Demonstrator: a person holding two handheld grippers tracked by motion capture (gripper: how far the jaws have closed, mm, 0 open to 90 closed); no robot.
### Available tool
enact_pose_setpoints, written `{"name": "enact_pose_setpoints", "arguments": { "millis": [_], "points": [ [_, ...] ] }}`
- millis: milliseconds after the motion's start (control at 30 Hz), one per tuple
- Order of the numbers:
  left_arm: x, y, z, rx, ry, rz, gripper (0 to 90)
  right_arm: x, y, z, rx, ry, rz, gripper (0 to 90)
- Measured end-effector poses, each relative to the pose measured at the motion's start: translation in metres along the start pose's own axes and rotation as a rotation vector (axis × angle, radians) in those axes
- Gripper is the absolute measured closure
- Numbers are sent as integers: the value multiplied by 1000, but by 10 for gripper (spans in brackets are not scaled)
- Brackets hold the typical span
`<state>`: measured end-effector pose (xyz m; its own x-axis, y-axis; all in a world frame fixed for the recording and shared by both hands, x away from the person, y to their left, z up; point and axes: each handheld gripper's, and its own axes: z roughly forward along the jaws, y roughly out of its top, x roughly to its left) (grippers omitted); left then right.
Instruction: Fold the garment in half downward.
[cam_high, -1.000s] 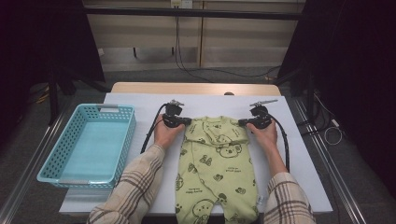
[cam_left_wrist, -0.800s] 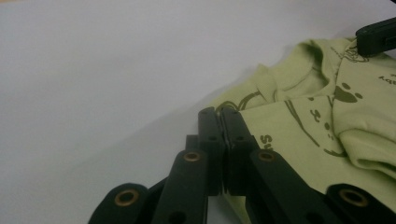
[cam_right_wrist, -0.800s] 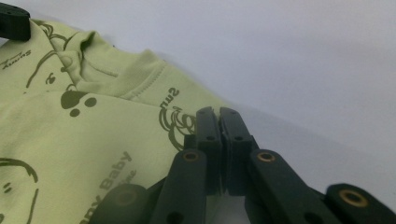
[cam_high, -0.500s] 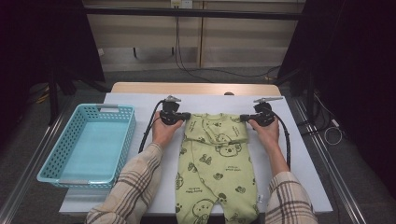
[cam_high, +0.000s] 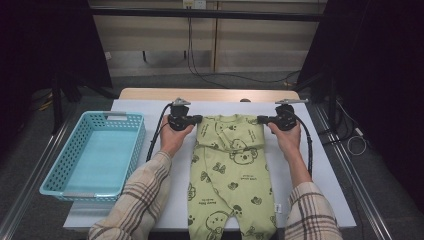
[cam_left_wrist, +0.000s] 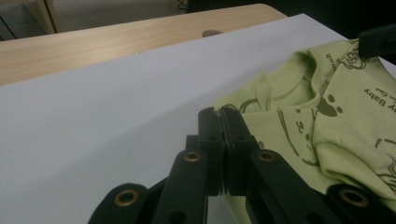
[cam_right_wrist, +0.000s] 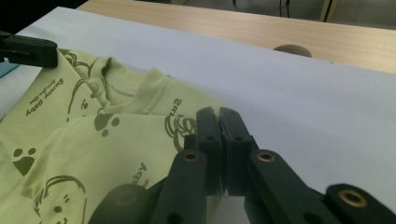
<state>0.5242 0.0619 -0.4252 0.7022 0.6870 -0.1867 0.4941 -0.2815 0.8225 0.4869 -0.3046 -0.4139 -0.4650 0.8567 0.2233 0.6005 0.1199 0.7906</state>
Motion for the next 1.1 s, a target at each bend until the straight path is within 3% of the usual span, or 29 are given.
{"name": "enact_pose_setpoints", "arguments": {
  "millis": [33,100,133,200,233,267,300,333,367,400,500,533,567,600,967,1000,1033,1100],
  "points": [
    [-2,1,1,-28,5,-21,883,0,1,-1,3,3,5,880],
    [1,3,-1,-14,7,5,883,0,3,-2,-15,2,4,880],
    [-2,4,0,-41,7,-27,883,-1,3,-3,-21,2,2,881],
    [0,7,-2,-19,5,14,883,0,5,-4,-23,1,3,881],
    [-3,8,0,-46,-1,-27,883,0,6,-5,-30,-4,2,881],
    [-3,9,0,-39,-5,-24,883,0,7,-6,-32,-3,1,881],
    [-1,10,-1,-19,-4,4,883,0,7,-6,-36,-1,-5,881],
    [-4,11,0,-46,-4,-20,883,0,7,-7,-35,-2,-4,880],
    [-2,12,-2,-16,-2,22,883,0,7,-7,-29,-4,0,881],
    [-6,13,0,-48,-3,-16,883,0,7,-8,-29,-10,5,880],
    [-4,17,-3,-25,6,29,883,-1,8,-9,-40,-16,-2,881],
    [-7,18,-1,-57,1,-5,883,-1,8,-10,-44,-19,-1,881],
    [-6,20,-3,-43,3,16,883,-1,9,-11,-41,-18,5,881],
    [-9,20,-2,-59,-3,-13,883,-1,10,-11,-41,-22,-8,881],
    [-7,26,-4,-86,22,-11,883,2,20,-11,-64,-27,-21,881],
    [-5,27,-6,-62,24,23,883,3,21,-12,-67,-34,-19,881],
    [-7,28,-5,-91,27,-9,883,3,22,-12,-65,-36,-16,881],
    [-7,29,-6,-103,25,-13,883,4,24,-13,-71,-37,-23,881]
  ]
}}
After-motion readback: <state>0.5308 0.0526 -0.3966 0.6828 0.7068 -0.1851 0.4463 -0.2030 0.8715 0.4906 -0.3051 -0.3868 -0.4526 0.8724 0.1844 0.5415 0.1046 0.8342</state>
